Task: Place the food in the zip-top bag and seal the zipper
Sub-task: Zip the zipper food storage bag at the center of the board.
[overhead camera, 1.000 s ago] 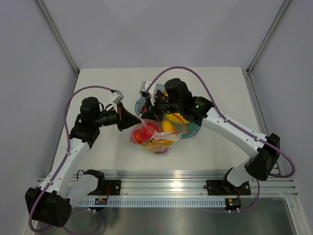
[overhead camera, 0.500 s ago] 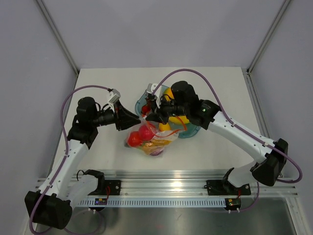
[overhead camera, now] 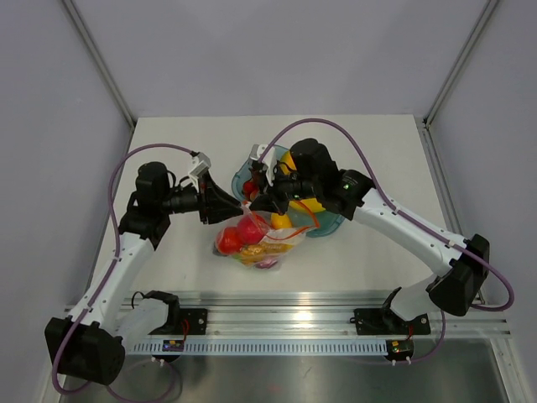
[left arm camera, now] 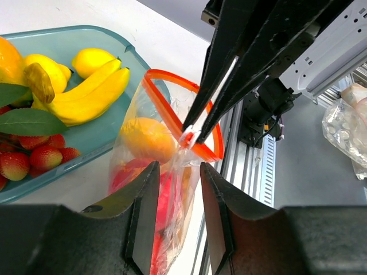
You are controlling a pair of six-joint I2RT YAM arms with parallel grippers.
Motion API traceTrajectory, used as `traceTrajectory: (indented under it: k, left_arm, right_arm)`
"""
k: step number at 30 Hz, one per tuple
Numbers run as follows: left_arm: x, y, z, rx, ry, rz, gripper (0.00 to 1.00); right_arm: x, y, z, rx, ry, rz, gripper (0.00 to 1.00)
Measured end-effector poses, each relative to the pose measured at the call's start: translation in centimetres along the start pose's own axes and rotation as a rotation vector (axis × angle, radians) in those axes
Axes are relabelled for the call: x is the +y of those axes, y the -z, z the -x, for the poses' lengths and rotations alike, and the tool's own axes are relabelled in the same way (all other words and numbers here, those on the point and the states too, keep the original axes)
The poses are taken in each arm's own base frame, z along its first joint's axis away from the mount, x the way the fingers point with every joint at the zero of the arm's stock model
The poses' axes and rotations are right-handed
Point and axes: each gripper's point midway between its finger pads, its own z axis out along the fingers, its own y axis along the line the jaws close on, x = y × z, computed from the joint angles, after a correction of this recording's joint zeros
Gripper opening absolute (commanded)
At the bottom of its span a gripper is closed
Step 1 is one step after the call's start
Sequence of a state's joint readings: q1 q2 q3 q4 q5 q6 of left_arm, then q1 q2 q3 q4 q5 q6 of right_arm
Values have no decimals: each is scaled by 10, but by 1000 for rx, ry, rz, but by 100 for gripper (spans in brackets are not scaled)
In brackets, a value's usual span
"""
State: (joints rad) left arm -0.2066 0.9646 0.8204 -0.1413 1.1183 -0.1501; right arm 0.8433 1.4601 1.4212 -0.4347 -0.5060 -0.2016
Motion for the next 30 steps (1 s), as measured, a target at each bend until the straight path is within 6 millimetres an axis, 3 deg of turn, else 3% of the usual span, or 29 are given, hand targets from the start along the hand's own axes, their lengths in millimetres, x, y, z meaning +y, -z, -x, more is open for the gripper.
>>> traceTrajectory:
  k: [4, 7, 13, 17, 20, 21, 25, 30]
  left_arm:
    - [4, -3, -4, 15, 24, -6, 35]
    - [6, -5, -3, 20, 33, -10, 26]
    - [3, -5, 0, 18, 27, -22, 25]
    - [1, -5, 0, 20, 36, -33, 0]
    - [0, -5, 0, 21, 33, -35, 0]
    - [0, -5, 0, 21, 33, -35, 0]
    - [0, -5, 0, 19, 30, -35, 0]
    - [-4, -3, 4, 7, 10, -33, 0]
  right_arm:
    - [2, 0, 4, -8, -4, 12, 0]
    - [2, -2, 6, -9, -8, 19, 0]
    - [2, -7, 5, -4, -17, 33, 0]
    - [1, -7, 7, -5, -19, 34, 0]
    - [1, -8, 7, -5, -20, 34, 1]
    - [1, -8, 7, -5, -21, 34, 5]
    - [2, -8, 8, -7, -34, 35, 39]
    - [1, -8, 12, -14, -37, 34, 41]
